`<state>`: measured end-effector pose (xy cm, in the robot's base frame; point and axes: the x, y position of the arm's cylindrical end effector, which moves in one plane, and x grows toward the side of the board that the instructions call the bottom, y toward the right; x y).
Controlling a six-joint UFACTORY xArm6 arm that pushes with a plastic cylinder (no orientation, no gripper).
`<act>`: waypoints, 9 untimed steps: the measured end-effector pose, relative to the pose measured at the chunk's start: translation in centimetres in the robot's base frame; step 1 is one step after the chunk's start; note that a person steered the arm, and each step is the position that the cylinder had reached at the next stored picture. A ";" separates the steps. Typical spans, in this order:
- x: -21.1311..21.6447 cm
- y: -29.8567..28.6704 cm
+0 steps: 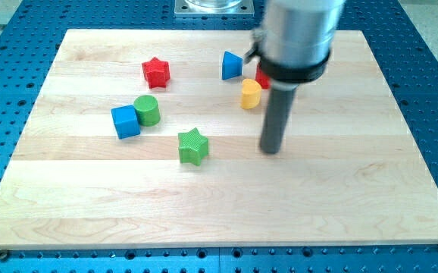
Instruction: Push the green star and triangle to the green circle
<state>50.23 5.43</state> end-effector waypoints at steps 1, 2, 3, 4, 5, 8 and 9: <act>0.9 -6.5; -1.3 -14.7; -2.2 -18.1; -3.0 -13.9; -5.5 -10.8; -16.9 -8.6; -21.2 -8.2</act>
<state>29.05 -2.81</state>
